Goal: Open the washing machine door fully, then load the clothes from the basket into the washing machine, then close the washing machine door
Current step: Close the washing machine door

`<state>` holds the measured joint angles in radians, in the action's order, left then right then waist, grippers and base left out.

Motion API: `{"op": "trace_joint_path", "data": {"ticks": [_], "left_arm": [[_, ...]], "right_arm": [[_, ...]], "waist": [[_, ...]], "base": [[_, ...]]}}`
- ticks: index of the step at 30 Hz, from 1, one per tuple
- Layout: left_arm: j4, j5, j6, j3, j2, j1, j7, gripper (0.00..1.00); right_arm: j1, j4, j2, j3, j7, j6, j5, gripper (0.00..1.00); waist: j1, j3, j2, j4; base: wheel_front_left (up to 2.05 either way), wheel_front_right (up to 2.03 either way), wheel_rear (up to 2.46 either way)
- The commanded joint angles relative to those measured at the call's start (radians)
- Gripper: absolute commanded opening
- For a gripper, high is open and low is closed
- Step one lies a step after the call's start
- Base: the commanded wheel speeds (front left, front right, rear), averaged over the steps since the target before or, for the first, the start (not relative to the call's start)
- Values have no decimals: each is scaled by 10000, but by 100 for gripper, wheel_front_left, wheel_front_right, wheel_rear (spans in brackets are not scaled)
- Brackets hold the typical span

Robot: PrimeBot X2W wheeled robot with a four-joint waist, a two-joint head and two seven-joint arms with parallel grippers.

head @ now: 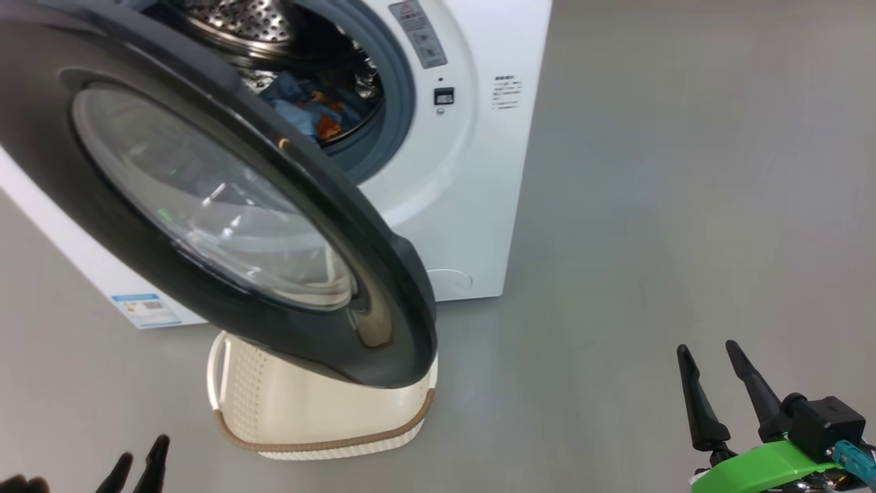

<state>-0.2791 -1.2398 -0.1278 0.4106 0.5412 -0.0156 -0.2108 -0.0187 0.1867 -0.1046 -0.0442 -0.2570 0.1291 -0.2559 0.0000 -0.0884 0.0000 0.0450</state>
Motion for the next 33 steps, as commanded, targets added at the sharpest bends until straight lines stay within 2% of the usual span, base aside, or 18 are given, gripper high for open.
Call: {"op": "trace_joint_path", "data": {"ticks": [1, 4, 9, 14, 16, 20, 33], "left_arm": [[-102, 274, -29, -347, 294, -292, -282, 100], [-653, 1049, -29, -437, 105, -370, -486, 100], [-805, 3237, -29, -1971, -788, -268, -505, 100], [-278, 5369, -29, -3054, -1584, 114, -507, 100], [-133, 5660, -29, -3263, -1756, 189, -507, 100], [668, 7073, -29, -3995, -2361, 499, -508, 100], [1631, 8589, -29, -4903, -3478, 1109, -509, 100]], "right_arm": [[32, -213, -147, 165, -48, 16, -36, 100], [51, -209, -132, 118, -48, 16, -41, 100], [88, -216, -110, 66, -48, 16, -33, 100], [94, -242, -101, -46, -48, 16, -50, 100], [92, -251, -99, -61, -48, 16, -54, 100], [73, -291, -120, -111, -48, 16, -51, 100], [243, -368, -58, -317, -48, 16, -14, 100]], "waist": [[0, 55, 0, 146], [0, 104, 0, 282], [0, 171, 0, 408], [0, 229, 0, 517], [0, 228, 0, 533], [0, 223, 0, 561], [0, 210, 0, 501]], "base": [[0, 0, 0], [0, 0, 0], [0, 0, 0], [0, 0, 0], [0, 0, 0], [0, 0, 0], [0, 0, 0]]}}
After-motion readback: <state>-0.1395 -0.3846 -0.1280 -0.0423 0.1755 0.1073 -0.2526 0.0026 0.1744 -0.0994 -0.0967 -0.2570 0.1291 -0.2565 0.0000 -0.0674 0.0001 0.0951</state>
